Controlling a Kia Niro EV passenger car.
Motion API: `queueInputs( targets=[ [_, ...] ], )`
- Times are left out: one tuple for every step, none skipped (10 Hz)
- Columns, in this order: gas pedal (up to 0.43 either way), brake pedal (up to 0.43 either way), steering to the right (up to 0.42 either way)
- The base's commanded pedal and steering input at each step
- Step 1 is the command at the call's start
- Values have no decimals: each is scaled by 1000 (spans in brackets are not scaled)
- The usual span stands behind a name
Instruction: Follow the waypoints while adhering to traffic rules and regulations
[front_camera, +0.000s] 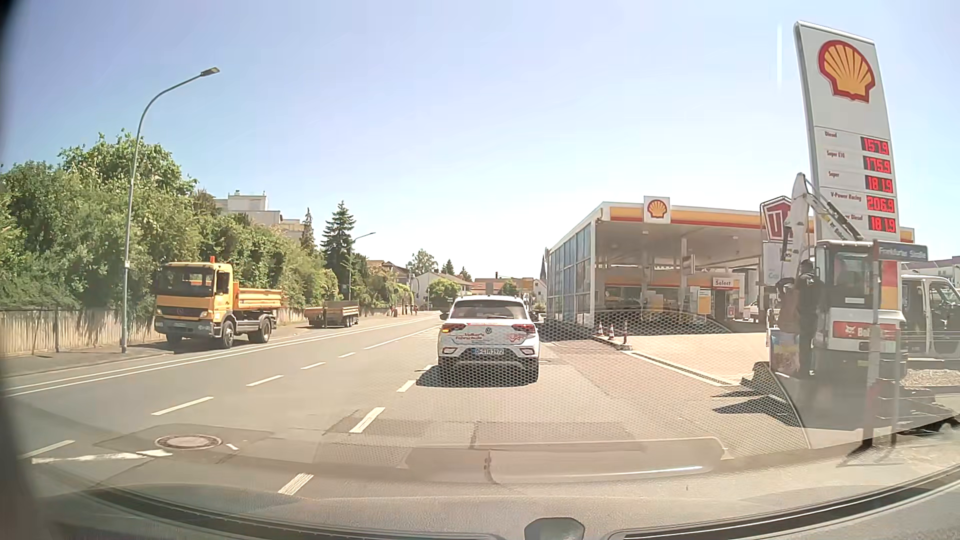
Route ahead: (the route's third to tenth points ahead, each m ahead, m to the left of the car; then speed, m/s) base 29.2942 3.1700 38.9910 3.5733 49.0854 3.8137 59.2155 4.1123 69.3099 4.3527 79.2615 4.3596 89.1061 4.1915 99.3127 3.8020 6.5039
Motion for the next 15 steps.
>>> queueInputs(
  targets=[
    [0, 30, 1],
    [0, 30, -1],
    [0, 30, -2],
    [0, 30, -2],
    [0, 30, -2],
    [0, 30, -2],
    [0, 30, -2],
    [0, 30, -2],
    [0, 30, -3],
    [0, 30, -4],
    [8, 30, -7],
    [8, 30, -8],
    [8, 30, -8],
    [47, 30, -8],
    [47, 30, -8]
  ],
)
